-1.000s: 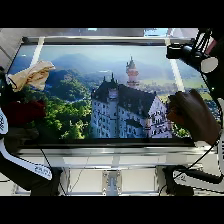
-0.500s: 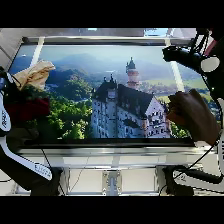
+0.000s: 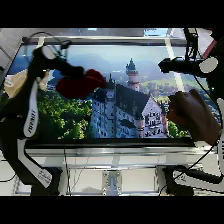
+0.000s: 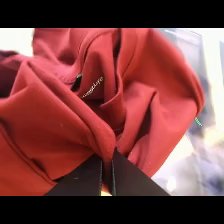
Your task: Fold the shirts.
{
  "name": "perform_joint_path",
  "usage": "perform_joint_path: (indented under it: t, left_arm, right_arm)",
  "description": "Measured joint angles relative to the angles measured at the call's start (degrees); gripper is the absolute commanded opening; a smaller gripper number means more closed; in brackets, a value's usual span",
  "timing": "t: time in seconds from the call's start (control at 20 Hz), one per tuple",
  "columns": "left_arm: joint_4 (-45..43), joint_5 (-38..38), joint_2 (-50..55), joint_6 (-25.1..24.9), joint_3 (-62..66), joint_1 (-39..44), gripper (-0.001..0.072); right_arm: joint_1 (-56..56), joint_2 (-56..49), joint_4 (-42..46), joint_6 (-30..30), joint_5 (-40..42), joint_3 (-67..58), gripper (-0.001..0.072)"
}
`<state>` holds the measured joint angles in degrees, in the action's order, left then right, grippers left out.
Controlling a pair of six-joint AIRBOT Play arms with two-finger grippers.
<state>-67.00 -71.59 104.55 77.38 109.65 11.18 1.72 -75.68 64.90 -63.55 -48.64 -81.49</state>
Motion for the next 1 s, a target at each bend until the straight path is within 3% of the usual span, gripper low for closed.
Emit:
perform_joint_path:
  t: [0.25,0.3,0.35,0.4,0.45,0.65,0.85,1.0]
  left_arm:
    - [-1.8,-2.0,3.0,-2.4,0.7,17.3,0.0011]
    - [-2.4,-3.0,4.0,-2.7,0.7,19.7,0.0054]
    - [-3.2,-4.0,4.8,-2.8,0.7,21.5,0.0260]
    - [-4.2,-4.7,5.3,-2.6,1.0,22.8,0.0418]
    - [-5.3,-4.9,5.6,-2.2,1.9,23.7,0.0507]
    - [-13.4,-4.2,4.5,-0.3,8.5,24.6,0.0509]
    - [-26.9,3.8,1.6,5.6,7.9,21.7,0.0506]
    - [-27.0,8.3,2.3,9.6,5.3,17.4,0.0507]
  right_arm:
    - [0.0,0.0,5.4,-1.7,-5.4,0.0,0.0377]
    - [0.0,0.0,6.0,-1.9,-5.9,0.0,0.0378]
    - [0.0,0.0,6.4,-2.1,-6.4,0.0,0.0378]
    - [0.0,0.0,6.6,-2.3,-6.9,0.0,0.0377]
    - [0.0,0.0,6.6,-2.3,-7.1,0.0,0.0377]
    - [0.0,-0.4,3.9,-2.6,-7.7,1.3,0.0379]
    - [0.0,-1.2,-0.5,-2.7,-8.9,7.0,0.0381]
    - [0.0,-1.5,-2.2,-2.7,-9.2,13.1,0.0388]
